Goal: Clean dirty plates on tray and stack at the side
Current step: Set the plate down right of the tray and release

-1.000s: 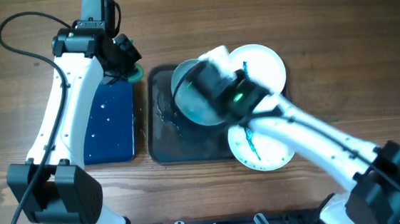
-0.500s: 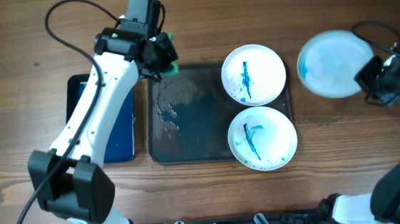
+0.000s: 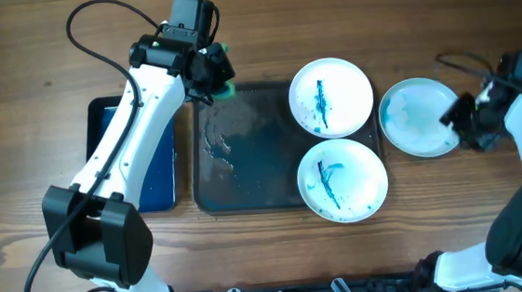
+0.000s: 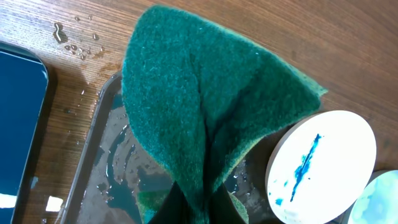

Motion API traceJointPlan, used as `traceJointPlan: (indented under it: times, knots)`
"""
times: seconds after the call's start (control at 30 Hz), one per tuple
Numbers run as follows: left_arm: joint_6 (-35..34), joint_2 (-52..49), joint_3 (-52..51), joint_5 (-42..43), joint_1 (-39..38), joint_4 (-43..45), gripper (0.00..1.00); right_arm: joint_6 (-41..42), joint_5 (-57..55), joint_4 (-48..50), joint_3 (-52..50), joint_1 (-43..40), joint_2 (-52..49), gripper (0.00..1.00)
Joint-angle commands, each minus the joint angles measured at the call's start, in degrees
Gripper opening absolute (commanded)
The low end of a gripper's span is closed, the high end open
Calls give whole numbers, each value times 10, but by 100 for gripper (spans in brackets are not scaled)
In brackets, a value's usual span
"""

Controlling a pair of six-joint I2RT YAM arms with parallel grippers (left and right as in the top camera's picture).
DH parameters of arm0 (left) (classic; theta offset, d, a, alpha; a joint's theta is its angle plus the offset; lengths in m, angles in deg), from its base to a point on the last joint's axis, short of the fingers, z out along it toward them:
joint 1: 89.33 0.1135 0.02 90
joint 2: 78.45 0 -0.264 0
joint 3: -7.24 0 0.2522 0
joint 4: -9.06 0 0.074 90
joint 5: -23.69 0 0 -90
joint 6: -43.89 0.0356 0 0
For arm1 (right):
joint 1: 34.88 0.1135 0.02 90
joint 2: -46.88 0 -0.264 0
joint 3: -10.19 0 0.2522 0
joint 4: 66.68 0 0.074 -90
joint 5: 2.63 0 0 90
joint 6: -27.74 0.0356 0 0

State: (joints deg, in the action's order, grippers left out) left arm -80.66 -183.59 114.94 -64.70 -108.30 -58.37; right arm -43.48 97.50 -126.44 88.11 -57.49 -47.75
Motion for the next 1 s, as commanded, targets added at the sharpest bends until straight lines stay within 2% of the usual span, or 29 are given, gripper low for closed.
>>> traceJointPlan:
  times: [0.0,0.03,0.13,0.23,0.27,0.33,0.4,0.5,0.73,0.97]
  knots:
    - [14,-2,4,3,1,3,4,-82,146,3,91,67,3,54]
    - [13,-2,4,3,1,3,4,-83,113,16,117,115,3,53]
    - [13,-2,4,3,1,3,4,-89,29,21,161,186,-23,54]
    - [13,-2,4,3,1,3,4,-105,27,4,189,232,-92,50]
    - [13,-2,4,3,1,3,4,-103,27,-1,189,237,-110,42]
    - [13,-2,4,3,1,3,4,-97,18,-8,189,238,-139,34]
    - [13,-2,4,3,1,3,4,-98,-8,-7,189,238,-163,34]
    - [14,-2,4,2,1,1,4,-142,-10,5,189,238,-190,34]
    - [16,-2,4,3,1,1,4,-158,-58,23,188,239,-231,31]
    - [16,-2,4,3,1,-2,4,-158,-58,22,188,239,-239,17]
